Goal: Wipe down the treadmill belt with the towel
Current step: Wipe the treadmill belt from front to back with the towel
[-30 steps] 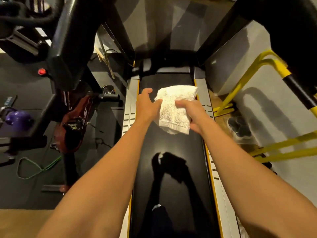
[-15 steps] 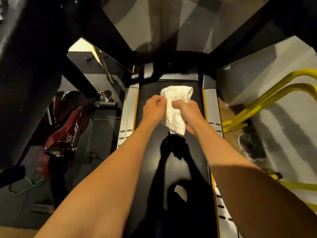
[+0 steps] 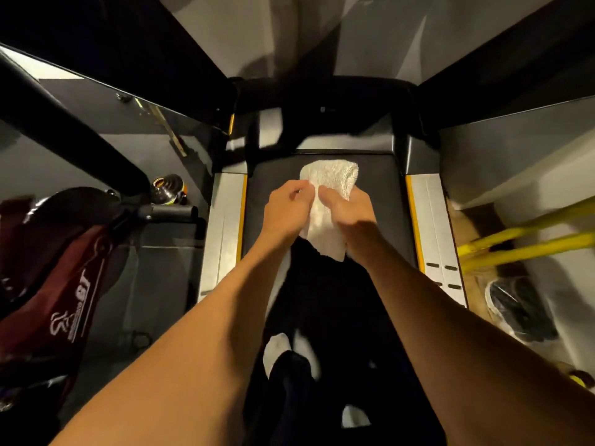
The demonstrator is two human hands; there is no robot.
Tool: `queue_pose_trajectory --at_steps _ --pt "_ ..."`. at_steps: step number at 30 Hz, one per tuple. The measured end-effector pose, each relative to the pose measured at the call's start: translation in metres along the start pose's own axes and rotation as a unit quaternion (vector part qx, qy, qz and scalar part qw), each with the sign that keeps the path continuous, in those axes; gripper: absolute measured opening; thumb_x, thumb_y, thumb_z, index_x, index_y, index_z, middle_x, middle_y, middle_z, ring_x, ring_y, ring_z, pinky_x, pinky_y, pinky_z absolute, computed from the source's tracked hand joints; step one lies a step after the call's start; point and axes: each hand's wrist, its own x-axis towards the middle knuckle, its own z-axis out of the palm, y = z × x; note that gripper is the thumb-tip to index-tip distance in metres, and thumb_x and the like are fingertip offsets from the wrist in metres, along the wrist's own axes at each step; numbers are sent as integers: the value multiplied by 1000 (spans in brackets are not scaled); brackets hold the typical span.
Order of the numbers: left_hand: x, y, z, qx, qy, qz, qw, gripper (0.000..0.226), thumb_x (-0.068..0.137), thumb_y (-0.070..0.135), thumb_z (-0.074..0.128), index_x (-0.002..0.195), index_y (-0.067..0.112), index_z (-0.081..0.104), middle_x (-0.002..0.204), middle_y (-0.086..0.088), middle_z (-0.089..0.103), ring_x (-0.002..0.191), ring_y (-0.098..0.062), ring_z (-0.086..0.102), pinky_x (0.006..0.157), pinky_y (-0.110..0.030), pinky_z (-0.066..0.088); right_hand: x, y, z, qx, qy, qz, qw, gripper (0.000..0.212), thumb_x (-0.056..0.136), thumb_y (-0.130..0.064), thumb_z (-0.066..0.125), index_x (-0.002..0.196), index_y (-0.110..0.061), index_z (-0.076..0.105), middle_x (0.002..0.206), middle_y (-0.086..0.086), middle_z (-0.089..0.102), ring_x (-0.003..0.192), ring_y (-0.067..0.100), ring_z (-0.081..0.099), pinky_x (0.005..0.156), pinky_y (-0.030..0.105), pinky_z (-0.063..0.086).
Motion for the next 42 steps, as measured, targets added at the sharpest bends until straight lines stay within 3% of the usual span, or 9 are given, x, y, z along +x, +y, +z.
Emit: queue_pose_trajectory --at_steps 4,8,12,16,24,30,34,38,42 --pt "69 -48 14 -45 6 -21 999 20 77 38 52 87 36 70 102 5 71 100 -24 67 91 -50 54 71 53 16 15 -2 -1 1000 26 91 -12 61 115 -3 63 105 13 69 89 21 68 76 33 55" --pt "141 -95 30 -91 27 -31 995 23 80 31 54 96 27 70 103 1 71 101 -25 66 91 -45 54 149 99 28 -87 -13 -5 996 23 85 -12 67 108 -11 67 100 8 72 92 23 69 86 41 56" --pt "217 -145 49 -144 30 -15 989 20 93 16 54 106 12 69 98 -5 70 84 -18 65 70 -30 52 236 141 46 -207 -19 -46 977 13 81 -18 67 90 -10 69 85 7 71 79 22 68 71 36 56" --pt "279 -189 58 -147 36 15 988 16 93 17 55 100 16 70 103 -12 71 96 -29 69 83 -43 58 312 180 64 -262 -13 -94 961 23 85 -17 60 63 -16 54 61 -3 56 54 11 50 49 22 39" --pt "372 -269 34 -31 138 0 990 15 95 23 55 96 31 68 94 9 67 95 -17 65 93 -42 54 420 209 89 -438 64 -237 865 7 86 -13 49 88 -15 55 98 8 59 82 27 57 61 30 37" --pt "407 -294 23 4 144 29 989 24 99 22 51 117 21 68 109 3 67 104 -17 63 98 -39 51 446 222 124 -498 102 -358 783 34 83 0 52 110 -20 57 106 4 61 94 29 59 77 39 40" --pt "409 -310 17 93 174 54 979 22 100 15 48 111 14 67 108 -3 68 98 -17 61 85 -28 48 456 259 145 -622 0 -299 724 48 82 0 54 126 -19 52 128 6 53 121 31 48 94 47 41" --pt "412 -322 -2 267 237 29 934 22 98 14 46 107 16 65 108 -9 62 100 -29 59 88 -40 42 459 305 164 -664 -115 -244 697 55 89 -4 49 140 -23 41 144 3 42 137 29 32 110 45 30" --pt "418 -327 -13 271 246 8 931 26 101 18 40 112 13 64 113 -14 59 105 -33 56 92 -42 37 466 294 172 -620 -97 -328 706 32 88 -4 47 105 -28 60 110 2 58 109 23 53 91 34 40"
